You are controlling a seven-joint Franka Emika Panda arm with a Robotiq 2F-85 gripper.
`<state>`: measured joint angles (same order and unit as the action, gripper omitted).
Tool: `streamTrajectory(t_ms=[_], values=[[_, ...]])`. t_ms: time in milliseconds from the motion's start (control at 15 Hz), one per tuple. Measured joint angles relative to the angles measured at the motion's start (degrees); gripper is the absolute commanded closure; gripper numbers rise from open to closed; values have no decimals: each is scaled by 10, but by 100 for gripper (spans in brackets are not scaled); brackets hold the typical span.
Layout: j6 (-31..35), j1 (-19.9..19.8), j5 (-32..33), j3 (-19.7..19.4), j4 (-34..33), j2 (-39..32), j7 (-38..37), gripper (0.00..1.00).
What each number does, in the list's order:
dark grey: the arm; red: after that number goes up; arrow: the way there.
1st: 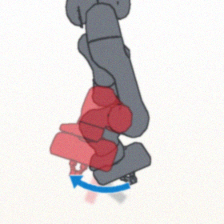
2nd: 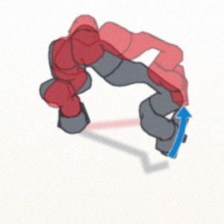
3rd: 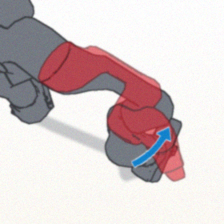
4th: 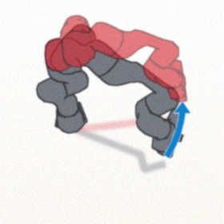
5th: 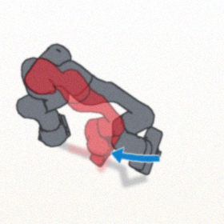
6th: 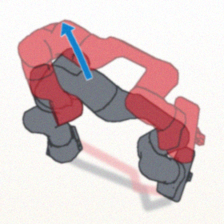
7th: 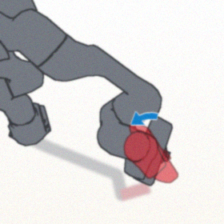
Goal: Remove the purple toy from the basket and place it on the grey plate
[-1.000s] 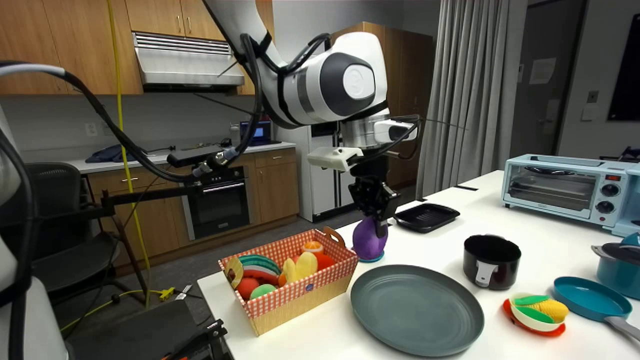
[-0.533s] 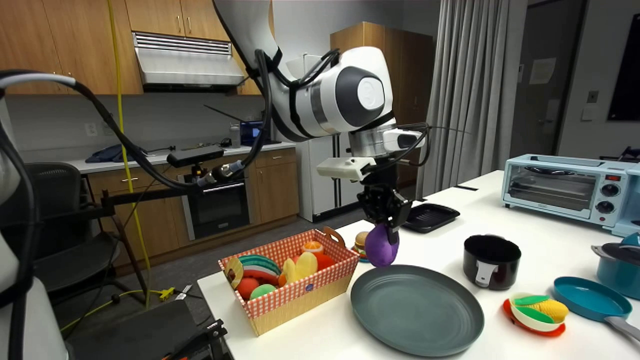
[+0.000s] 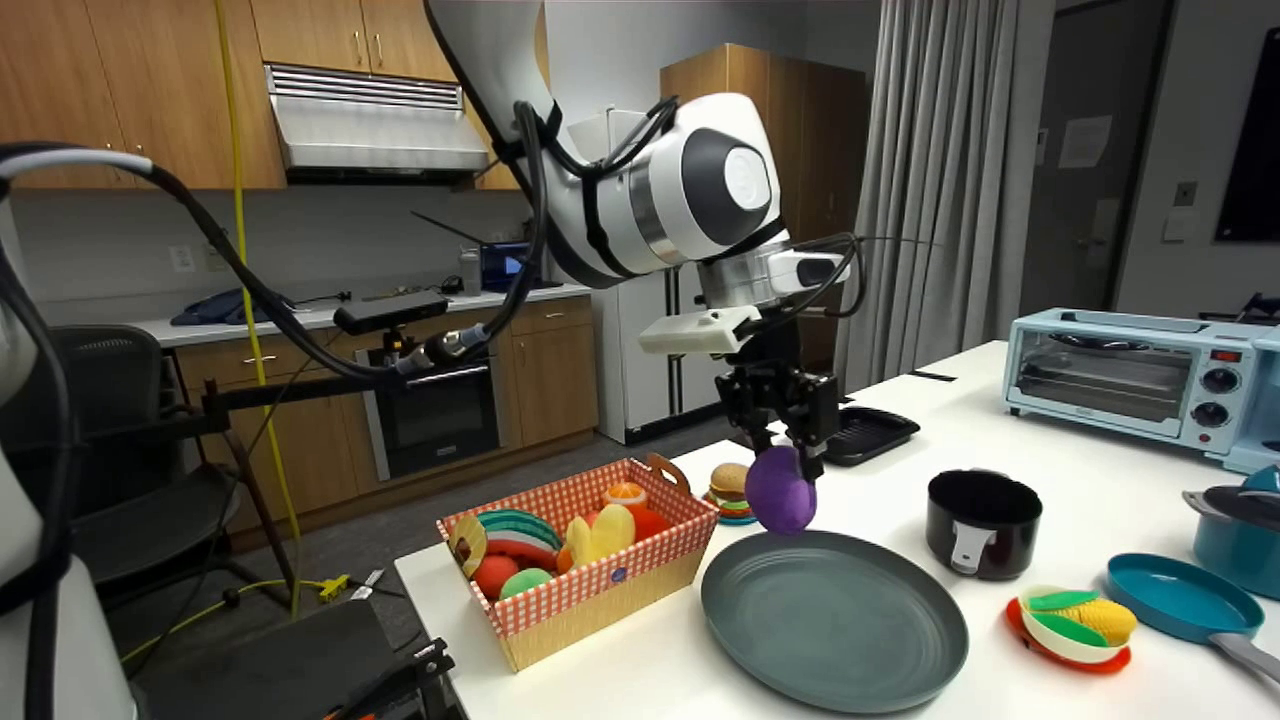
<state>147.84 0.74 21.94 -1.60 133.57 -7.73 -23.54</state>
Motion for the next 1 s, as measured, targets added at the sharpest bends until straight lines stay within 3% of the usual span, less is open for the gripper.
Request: streamTrajectory(t_ms=[1000], values=[[0, 18, 24, -1, -3, 5, -20, 0]])
